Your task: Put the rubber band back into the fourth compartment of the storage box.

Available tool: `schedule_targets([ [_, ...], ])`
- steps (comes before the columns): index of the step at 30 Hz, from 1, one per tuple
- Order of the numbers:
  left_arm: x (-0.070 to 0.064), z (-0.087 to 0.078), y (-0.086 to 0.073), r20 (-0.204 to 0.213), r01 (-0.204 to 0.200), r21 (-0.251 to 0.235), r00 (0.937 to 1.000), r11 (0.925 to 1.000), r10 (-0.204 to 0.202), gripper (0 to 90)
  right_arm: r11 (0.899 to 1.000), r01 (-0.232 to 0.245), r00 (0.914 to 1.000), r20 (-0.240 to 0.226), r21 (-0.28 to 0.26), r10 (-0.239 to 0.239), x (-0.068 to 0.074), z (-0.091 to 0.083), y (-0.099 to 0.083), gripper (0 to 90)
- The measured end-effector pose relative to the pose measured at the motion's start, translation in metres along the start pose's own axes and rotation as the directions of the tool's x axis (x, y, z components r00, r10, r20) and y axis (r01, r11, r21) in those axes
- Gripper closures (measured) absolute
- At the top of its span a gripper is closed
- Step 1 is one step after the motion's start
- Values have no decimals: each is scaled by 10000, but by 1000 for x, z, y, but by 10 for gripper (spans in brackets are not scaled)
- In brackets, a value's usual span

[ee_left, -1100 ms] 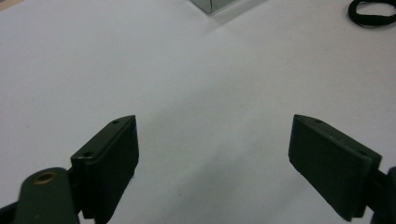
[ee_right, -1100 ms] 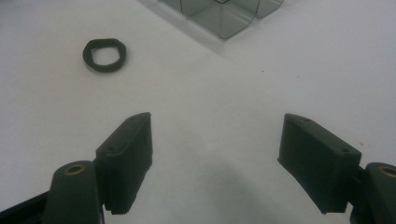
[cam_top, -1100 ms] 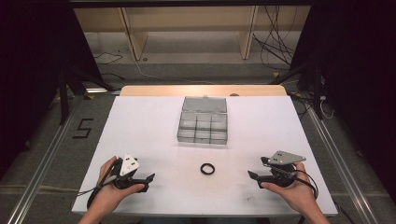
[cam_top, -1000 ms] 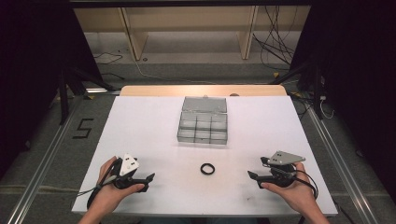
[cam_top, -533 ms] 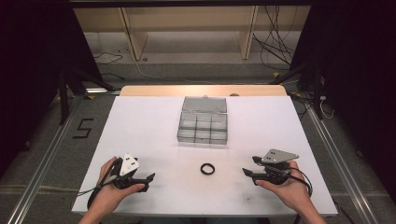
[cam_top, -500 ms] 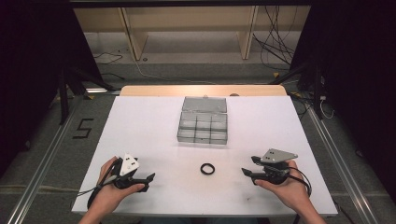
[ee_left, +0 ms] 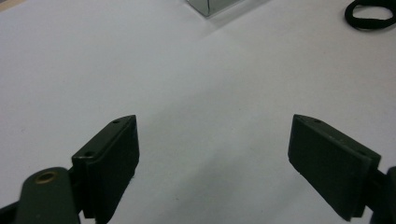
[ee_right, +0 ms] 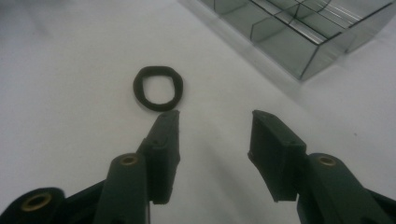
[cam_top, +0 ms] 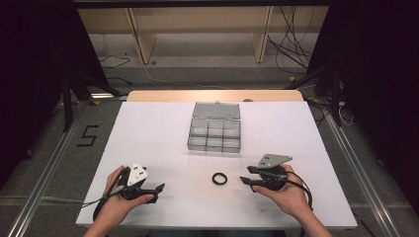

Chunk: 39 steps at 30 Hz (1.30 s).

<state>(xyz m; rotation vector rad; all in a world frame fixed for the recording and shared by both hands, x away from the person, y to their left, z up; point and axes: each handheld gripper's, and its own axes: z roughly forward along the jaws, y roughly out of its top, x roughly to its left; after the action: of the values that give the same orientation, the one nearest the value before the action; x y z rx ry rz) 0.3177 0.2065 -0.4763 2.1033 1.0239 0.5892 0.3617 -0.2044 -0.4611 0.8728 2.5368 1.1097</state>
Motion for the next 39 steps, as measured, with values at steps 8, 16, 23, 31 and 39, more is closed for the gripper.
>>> schedule_targets([
  [8, 0, 0, 0, 30, -33, 22, 10000, 10000, 33, 162, 9997, 171, 9998, -77, 155, -170, 7, 20, 17, 603],
  [16, -1, 0, 0, 61, -59, 35, 10000, 10000, 58, 162, 9987, 209, 9996, -211, 473, -200, 14, 44, 28, 639],
  [23, -1, 0, 0, 80, -55, 8, 10000, 10000, 55, 162, 9958, 113, 9995, -313, 904, -85, 18, 62, 32, 699],
  [31, -2, 1, 0, 118, -36, 6, 9999, 10000, 36, 162, 9904, 82, 9995, -305, 1378, -40, 21, 71, 33, 770],
  [39, -2, 1, 0, 113, -94, 32, 9999, 10000, 94, 162, 9891, 86, 9999, -67, 1467, -77, 24, 72, 34, 851],
])
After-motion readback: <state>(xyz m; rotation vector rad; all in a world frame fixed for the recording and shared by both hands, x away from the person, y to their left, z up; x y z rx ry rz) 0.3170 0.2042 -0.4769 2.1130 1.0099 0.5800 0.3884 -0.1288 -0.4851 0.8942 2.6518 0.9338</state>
